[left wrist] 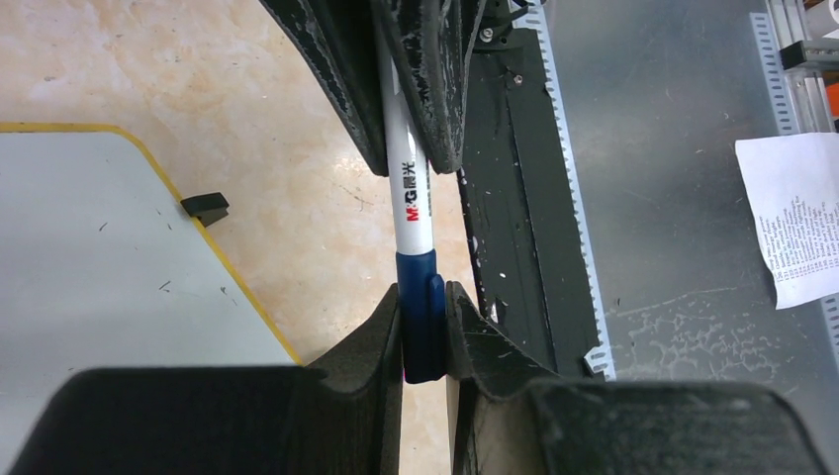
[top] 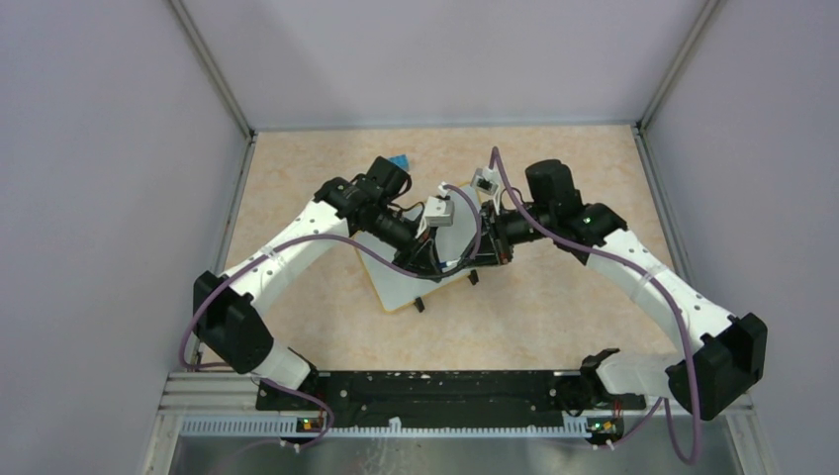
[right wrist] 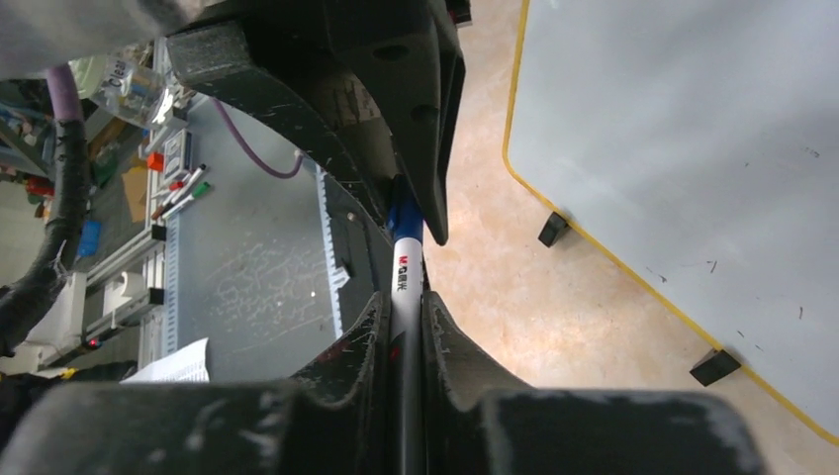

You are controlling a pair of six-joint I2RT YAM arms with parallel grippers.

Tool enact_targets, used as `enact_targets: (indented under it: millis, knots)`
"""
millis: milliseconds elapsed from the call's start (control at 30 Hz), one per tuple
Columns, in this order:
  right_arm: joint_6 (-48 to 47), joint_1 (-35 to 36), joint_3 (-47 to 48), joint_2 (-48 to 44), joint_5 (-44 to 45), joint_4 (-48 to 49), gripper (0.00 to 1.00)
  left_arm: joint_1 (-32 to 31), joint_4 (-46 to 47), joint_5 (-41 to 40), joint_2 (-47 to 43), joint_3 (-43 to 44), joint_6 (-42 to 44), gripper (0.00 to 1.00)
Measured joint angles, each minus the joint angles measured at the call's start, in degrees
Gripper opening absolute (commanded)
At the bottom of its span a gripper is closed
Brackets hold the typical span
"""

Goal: Write a sentence on the whiteboard
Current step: Open the whiteboard marker at the center of the board.

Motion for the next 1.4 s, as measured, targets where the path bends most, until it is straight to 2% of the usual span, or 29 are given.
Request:
enact_targets:
  millis: [33,133,167,200,367,567,667,800,900,967,1067,1100,1133,1200,1400]
  knots:
    - [0.11,0.02,0.00,0.07,0.57,-0.04,0.00,0.02,-0.11,0.04,0.00,0.00,-0.04,0.02]
    - [0.68,0.04,0.00,0.24,1.44,-0.02,0.00,0.11,-0.22,-0.33,0.00,0.00,-0.09,0.36]
    - [0.72,0.09,0.00,0.24,1.66,-0.02,0.00,0.11,-0.22,-0.37,0.00,0.00,-0.07,0.46]
    - [0.74,0.11,0.00,0.24,1.75,0.04,0.00,0.09,-0.15,-0.35,-0.02,0.00,0.22,0.50]
    - [2.93,-0.59,-0.07,0.26,1.31,2.05,0.00,0.22,1.99,-2.32,-2.16,-1.05,-0.66,0.60]
    - [9.97,-2.93,-1.36,0.26,-0.66,8.39,0.00,0.81,11.52,-5.86,-11.98,-7.87,-4.96,0.62]
    - [12.90,-2.93,-2.51,0.26,-1.36,10.80,0.00,0.81,15.28,-6.99,-13.05,-8.00,-5.99,0.60]
    - [16.02,-2.93,-2.82,0.28,-2.27,12.79,0.00,0.81,17.53,-8.07,-12.87,-8.13,-6.73,0.52]
    - [17.88,-2.93,-2.93,0.28,-3.04,14.67,0.00,0.79,18.45,-8.85,-12.85,-8.15,-6.95,0.36]
    - [18.73,-2.93,-3.37,0.28,-3.34,15.50,0.00,0.79,18.86,-9.44,-12.81,-8.17,-7.13,0.20]
    - [19.34,-3.17,-4.00,0.28,-2.95,16.26,0.01,0.74,18.99,-9.94,-12.81,-8.46,-7.58,0.05]
    - [19.34,-3.19,-4.04,0.28,-2.86,16.26,0.10,0.74,19.06,-9.90,-12.76,-8.50,-7.67,0.00]
    - [19.26,-3.19,-4.04,0.28,-2.78,16.26,0.23,0.74,19.02,-9.81,-12.76,-8.55,-7.78,0.00]
    - [19.12,-3.19,-4.04,0.28,-2.73,16.22,0.38,0.74,19.10,-9.55,-12.76,-8.61,-7.67,0.00]
    - [17.79,-3.19,-4.00,0.28,-2.89,14.45,0.42,0.74,18.67,-8.33,-12.74,-9.44,-6.32,0.00]
